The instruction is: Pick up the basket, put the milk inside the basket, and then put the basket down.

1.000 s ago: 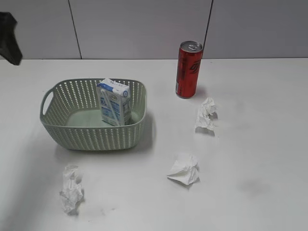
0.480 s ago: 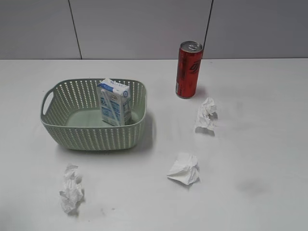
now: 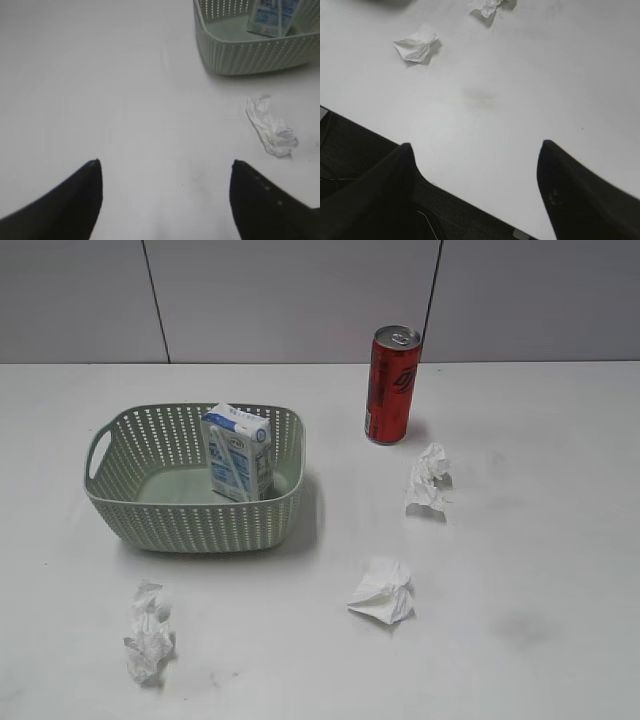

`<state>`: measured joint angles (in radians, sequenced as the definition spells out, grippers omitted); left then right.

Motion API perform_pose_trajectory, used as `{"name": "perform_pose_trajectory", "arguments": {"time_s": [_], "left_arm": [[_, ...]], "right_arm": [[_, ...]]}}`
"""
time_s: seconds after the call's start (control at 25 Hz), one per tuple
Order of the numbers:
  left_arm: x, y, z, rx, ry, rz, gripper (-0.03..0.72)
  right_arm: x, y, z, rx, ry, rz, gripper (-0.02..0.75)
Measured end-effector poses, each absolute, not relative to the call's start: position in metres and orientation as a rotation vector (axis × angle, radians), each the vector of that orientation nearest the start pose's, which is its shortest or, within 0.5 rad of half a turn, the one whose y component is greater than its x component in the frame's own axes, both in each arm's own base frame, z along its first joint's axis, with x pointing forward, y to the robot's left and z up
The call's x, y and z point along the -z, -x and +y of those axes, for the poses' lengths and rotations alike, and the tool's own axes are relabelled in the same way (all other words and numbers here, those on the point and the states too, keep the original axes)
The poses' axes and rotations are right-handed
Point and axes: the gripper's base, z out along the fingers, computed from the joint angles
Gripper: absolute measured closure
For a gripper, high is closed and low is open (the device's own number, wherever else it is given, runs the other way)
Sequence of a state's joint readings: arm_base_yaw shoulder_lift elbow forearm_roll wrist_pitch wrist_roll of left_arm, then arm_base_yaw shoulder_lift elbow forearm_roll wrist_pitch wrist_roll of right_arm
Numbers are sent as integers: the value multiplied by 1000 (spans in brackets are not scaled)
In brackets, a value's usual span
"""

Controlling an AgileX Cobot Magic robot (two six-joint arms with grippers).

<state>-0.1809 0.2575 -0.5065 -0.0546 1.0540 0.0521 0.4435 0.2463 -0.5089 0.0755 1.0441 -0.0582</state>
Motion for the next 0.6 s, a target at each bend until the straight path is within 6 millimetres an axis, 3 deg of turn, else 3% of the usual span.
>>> {"name": "perform_pose_trajectory", "arguments": {"time_s": [0.6], "left_arm": [[-266, -31, -10, 119, -307, 2316, 102]], "right_arm": [[-278, -27, 20, -303, 557, 2211, 168]]}}
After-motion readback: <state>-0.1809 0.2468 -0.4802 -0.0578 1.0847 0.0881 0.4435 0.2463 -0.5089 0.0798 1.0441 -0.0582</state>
